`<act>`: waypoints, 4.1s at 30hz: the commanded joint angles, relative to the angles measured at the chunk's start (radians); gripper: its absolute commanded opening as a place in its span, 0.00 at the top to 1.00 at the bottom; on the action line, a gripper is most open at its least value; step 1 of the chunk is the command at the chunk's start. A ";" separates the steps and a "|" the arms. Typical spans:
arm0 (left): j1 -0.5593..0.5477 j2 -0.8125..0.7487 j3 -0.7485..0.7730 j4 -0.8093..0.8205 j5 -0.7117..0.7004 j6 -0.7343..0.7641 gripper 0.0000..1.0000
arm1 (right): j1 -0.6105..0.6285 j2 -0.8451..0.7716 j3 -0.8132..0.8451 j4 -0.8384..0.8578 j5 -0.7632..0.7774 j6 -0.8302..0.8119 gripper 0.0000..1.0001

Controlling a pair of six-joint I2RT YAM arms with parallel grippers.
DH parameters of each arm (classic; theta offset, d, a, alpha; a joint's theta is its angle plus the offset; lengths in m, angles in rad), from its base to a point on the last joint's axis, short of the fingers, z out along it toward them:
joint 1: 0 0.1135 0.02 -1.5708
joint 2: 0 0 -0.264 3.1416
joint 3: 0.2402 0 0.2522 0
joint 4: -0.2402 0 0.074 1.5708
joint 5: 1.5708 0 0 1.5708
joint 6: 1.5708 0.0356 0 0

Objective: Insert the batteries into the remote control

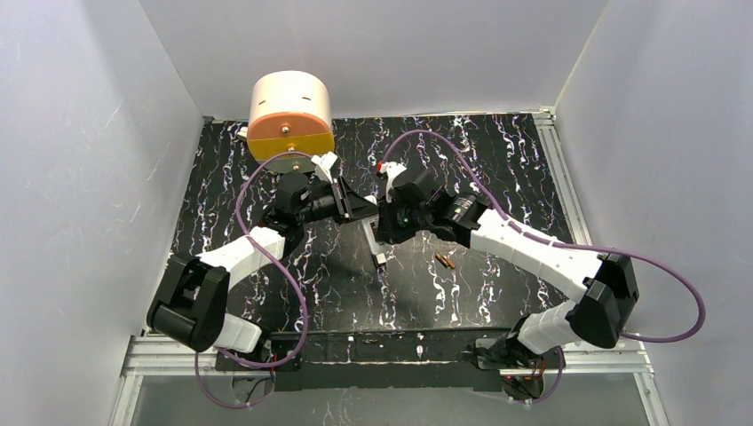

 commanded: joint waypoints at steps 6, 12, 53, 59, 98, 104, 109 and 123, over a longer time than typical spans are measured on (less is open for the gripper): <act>-0.004 0.004 0.006 0.034 0.039 -0.051 1.00 | -0.005 0.036 0.058 -0.042 0.022 -0.009 0.84; -0.005 0.019 0.011 0.034 0.040 -0.082 1.00 | -0.006 0.050 0.061 -0.037 0.019 0.003 0.79; 0.002 -0.051 0.136 0.032 -0.103 -0.421 1.00 | -0.028 -0.434 -0.333 0.639 0.349 0.418 0.02; 0.043 -0.063 0.141 0.110 -0.144 -0.607 1.00 | -0.029 -0.487 -0.409 0.713 0.405 0.512 0.01; 0.067 -0.027 0.137 0.408 -0.091 -0.820 1.00 | -0.073 -0.314 -0.433 1.079 0.213 0.809 0.04; 0.067 -0.028 0.136 0.408 -0.085 -0.816 1.00 | -0.078 -0.296 -0.427 1.064 0.198 0.814 0.08; 0.067 -0.024 0.154 0.408 -0.087 -0.816 1.00 | -0.077 -0.292 -0.447 1.050 0.215 0.756 0.19; 0.067 -0.031 0.157 0.406 -0.073 -0.808 1.00 | -0.077 -0.235 -0.402 0.941 0.231 0.670 0.35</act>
